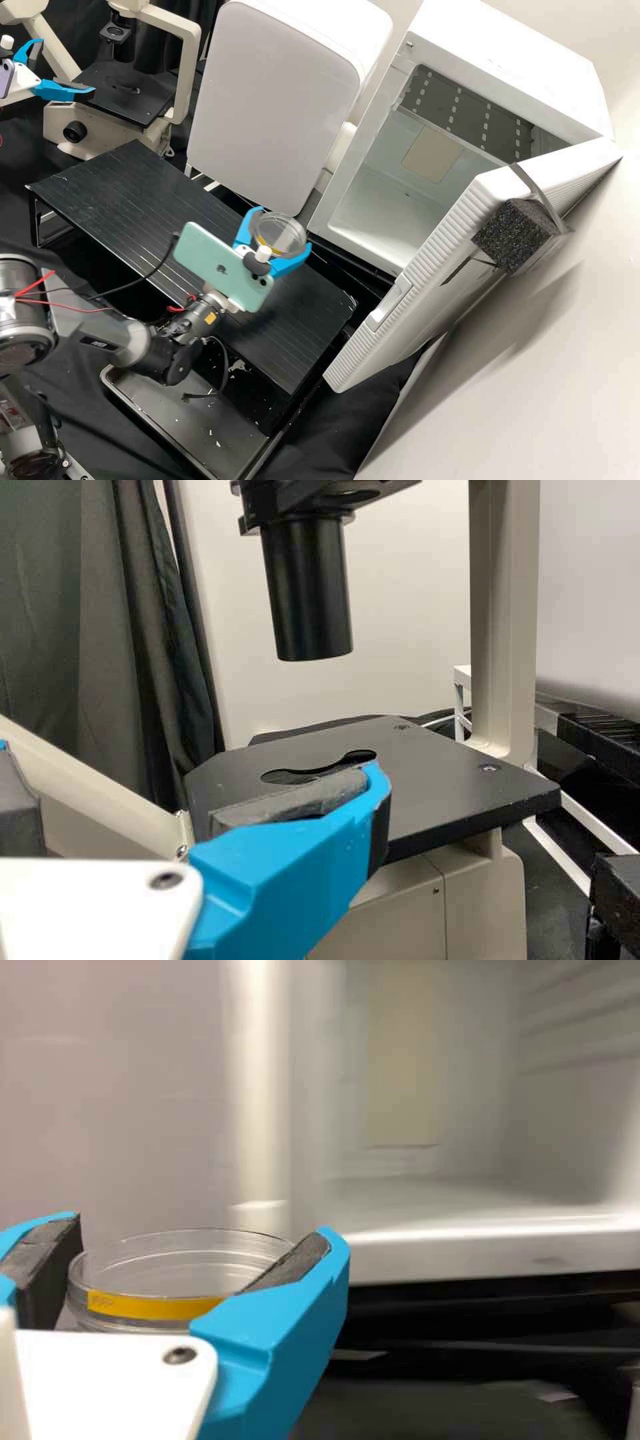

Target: Take the petri dish out of the incubator

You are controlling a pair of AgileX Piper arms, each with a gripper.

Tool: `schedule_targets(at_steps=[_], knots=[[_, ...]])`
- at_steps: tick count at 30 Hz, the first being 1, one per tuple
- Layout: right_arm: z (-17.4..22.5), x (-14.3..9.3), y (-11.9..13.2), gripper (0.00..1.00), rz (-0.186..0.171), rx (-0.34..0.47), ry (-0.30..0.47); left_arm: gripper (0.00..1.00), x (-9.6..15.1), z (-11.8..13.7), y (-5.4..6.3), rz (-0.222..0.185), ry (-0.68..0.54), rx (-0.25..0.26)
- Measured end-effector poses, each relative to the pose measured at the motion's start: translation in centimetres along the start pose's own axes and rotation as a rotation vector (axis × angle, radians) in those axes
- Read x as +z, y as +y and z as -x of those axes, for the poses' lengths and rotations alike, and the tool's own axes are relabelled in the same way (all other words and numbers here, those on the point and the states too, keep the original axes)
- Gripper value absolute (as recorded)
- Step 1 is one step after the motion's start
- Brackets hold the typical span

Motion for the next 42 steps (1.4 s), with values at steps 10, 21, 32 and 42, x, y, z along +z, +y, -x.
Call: schedule_targets(at_steps=[10, 21, 32, 42], knots=[[3.1, -2.5, -5.1, 0.00, 0.037, -0.180, 0.071, 1.00, 0.0, 0.0, 0.0, 0.000, 0.000, 0.000], [3.4, -1.9, -6.0, 0.00, 0.049, -0.214, 0.048, 1.00, 0.0, 0.0, 0.0, 0.000, 0.000, 0.000], [3.4, -1.8, -7.1, 1.00, 0.067, -0.244, 0.043, 1.00, 0.0, 0.0, 0.0, 0.000, 0.000, 0.000], [3.4, -1.6, -7.1, 1.00, 0.066, -0.245, 0.033, 1.00, 0.0, 0.0, 0.0, 0.000, 0.000, 0.000]])
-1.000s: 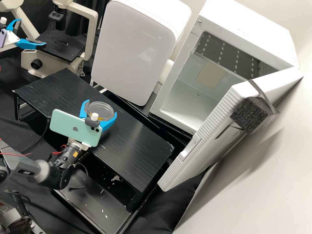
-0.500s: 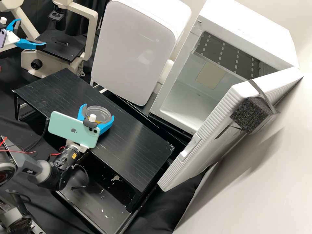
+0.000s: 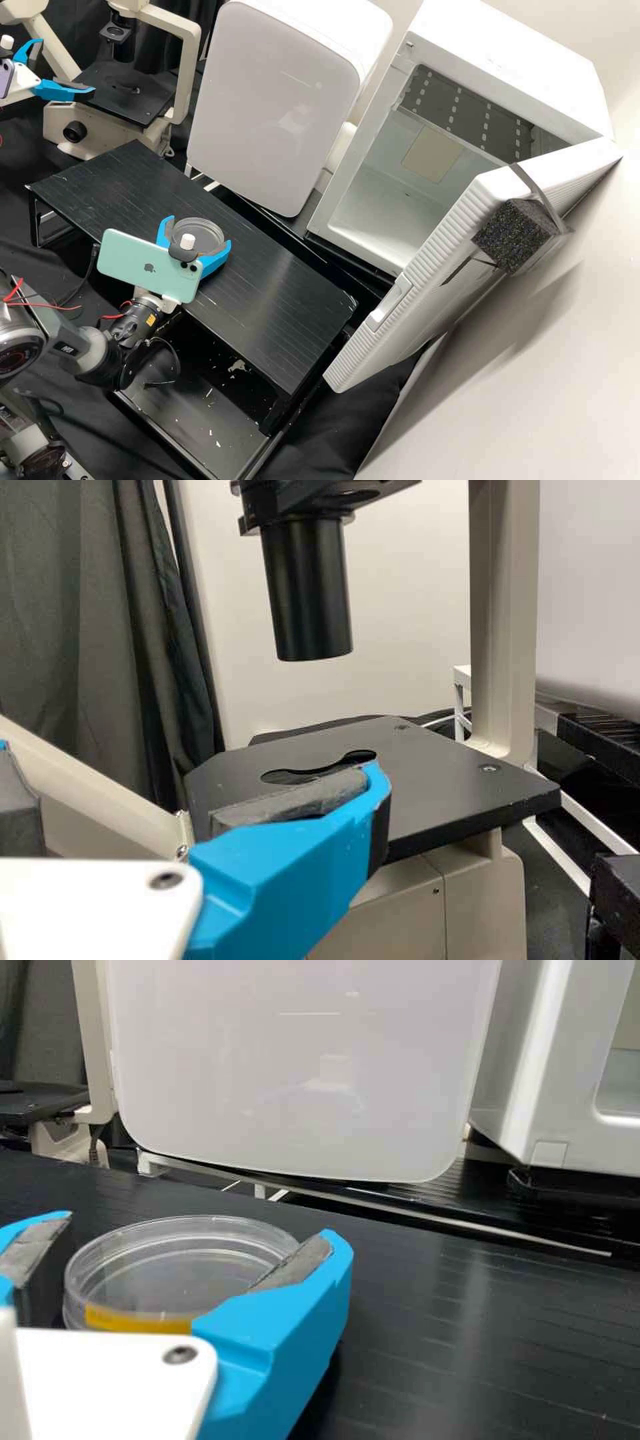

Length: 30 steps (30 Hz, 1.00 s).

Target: Take the petri dish out of the incubator

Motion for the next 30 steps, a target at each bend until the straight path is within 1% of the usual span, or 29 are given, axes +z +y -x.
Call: schedule_targets(at_steps=[6, 10, 12, 16, 19, 22, 23, 26, 27, 28, 30], knots=[[0.1, 0.2, 0.2, 1.00, 0.000, 0.009, -0.010, 1.00, 0.0, 0.0, 0.0, 0.000, 0.000, 0.000], [0.4, 0.1, 0.6, 1.00, 0.011, 0.035, -0.012, 1.00, 0.0, 0.0, 0.0, 0.000, 0.000, 0.000], [1.0, -0.3, 1.1, 1.00, 0.017, 0.065, -0.007, 1.00, 0.0, 0.0, 0.0, 0.000, 0.000, 0.000], [2.0, -1.3, 1.9, 1.00, 0.005, 0.126, 0.023, 1.00, 0.0, 0.0, 0.0, 0.000, 0.000, 0.000], [3.0, -2.4, 2.5, 1.00, -0.007, 0.174, 0.060, 1.00, 0.0, 0.0, 0.0, 0.000, 0.000, 0.000], [3.7, -3.0, 2.6, 1.00, -0.015, 0.207, 0.081, 1.00, 0.0, 0.0, 0.0, 0.000, 0.000, 0.000], [4.0, -3.1, 2.7, 1.00, -0.023, 0.236, 0.084, 1.00, 0.0, 0.0, 0.0, 0.000, 0.000, 0.000], [4.4, -3.0, 3.0, 1.00, -0.086, 0.327, 0.071, 1.00, 0.0, 0.0, 0.0, 0.000, 0.000, 0.000], [4.5, -3.0, 3.2, 1.00, -0.099, 0.352, 0.067, 1.00, 0.0, 0.0, 0.0, 0.000, 0.000, 0.000], [4.5, -2.9, 3.3, 1.00, -0.107, 0.368, 0.062, 1.00, 0.0, 0.0, 0.0, 0.000, 0.000, 0.000], [4.5, -2.7, 3.3, 1.00, -0.129, 0.374, 0.052, 1.00, 0.0, 0.0, 0.0, 0.000, 0.000, 0.000]])
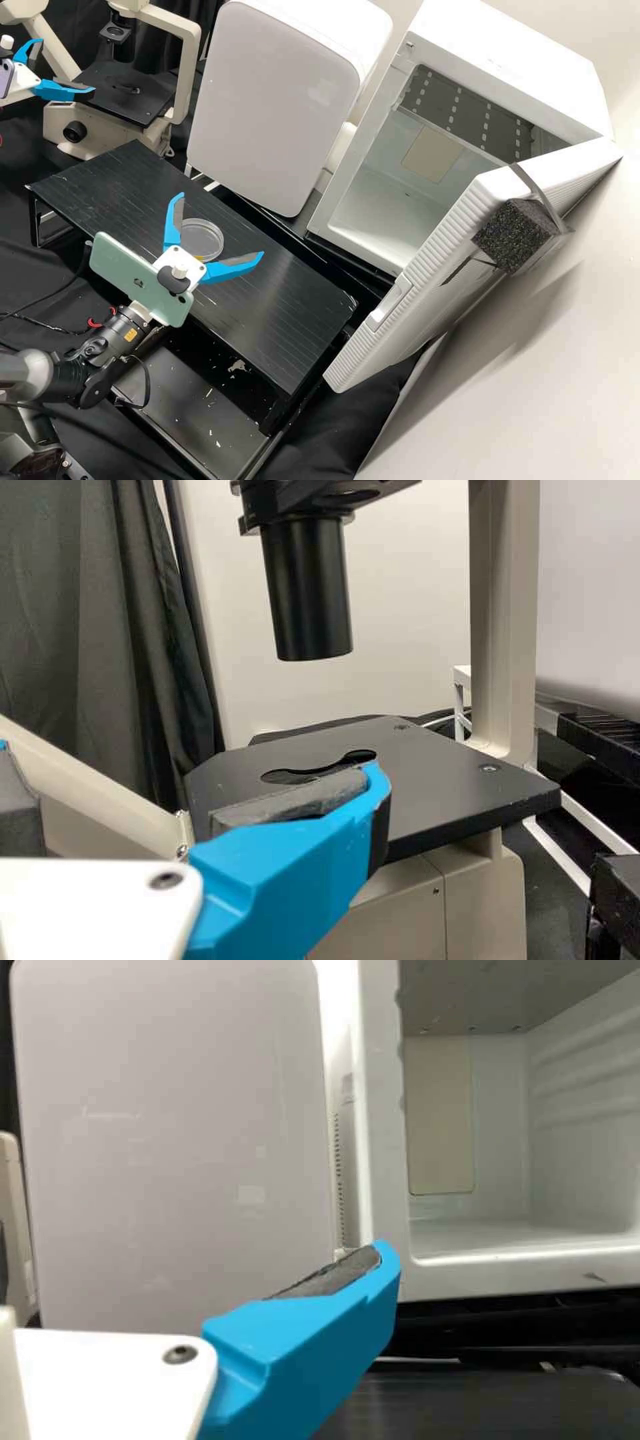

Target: Take the petri dish out of the incubator

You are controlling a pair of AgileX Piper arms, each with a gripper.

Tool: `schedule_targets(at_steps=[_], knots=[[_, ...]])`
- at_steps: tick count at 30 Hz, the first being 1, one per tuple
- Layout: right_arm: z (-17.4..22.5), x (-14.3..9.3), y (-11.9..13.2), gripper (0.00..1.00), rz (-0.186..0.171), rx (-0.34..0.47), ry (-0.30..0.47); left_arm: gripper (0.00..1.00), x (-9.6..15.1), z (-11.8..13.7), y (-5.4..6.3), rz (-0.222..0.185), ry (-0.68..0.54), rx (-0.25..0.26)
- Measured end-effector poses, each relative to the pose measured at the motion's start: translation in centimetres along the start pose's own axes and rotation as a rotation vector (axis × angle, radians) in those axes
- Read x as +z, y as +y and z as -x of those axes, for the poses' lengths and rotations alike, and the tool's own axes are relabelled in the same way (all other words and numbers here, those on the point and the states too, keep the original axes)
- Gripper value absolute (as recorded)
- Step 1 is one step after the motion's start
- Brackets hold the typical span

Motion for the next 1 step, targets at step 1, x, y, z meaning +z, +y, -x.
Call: schedule_targets(at_steps=[1], knots=[[-0.04, 0.13, -0.05, 1.00, -0.005, -0.003, -0.007, 1.00, 0.00, 0.00, 0.00, 0.000, 0.000, 0.000]])
